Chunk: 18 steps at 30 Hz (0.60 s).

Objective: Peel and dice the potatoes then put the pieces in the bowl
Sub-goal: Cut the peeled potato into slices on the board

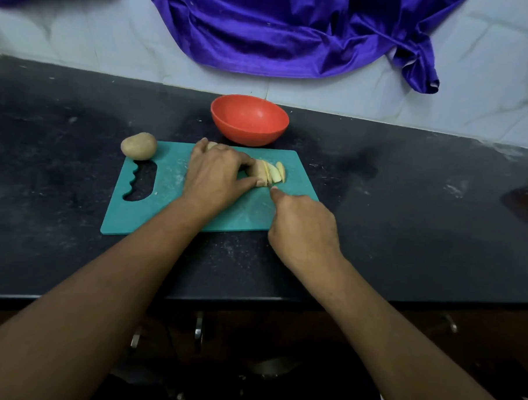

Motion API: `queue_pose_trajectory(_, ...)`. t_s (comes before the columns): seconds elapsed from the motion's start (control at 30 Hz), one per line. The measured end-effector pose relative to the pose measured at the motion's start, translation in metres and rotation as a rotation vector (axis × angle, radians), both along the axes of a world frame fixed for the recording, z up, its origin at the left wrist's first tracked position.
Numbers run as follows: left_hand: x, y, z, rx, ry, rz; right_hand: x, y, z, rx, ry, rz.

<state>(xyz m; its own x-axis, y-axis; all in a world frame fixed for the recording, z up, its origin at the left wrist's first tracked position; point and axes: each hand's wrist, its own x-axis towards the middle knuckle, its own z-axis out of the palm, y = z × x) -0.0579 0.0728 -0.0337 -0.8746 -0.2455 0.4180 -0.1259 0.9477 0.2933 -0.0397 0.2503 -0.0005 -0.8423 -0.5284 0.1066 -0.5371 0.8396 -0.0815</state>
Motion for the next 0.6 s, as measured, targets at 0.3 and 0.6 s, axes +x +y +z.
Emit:
queue_pose_trajectory(0.3, -0.005, -0.002, 0.0, 0.003, 0.001, 0.029, -0.017, 0.002, 0.002, -0.128, -0.062, -0.042)
queue_pose_trajectory(0.6, -0.004, 0.0, 0.002, 0.02, 0.006, 0.03, -0.036, 0.011, -0.004, -0.227, -0.09, -0.066)
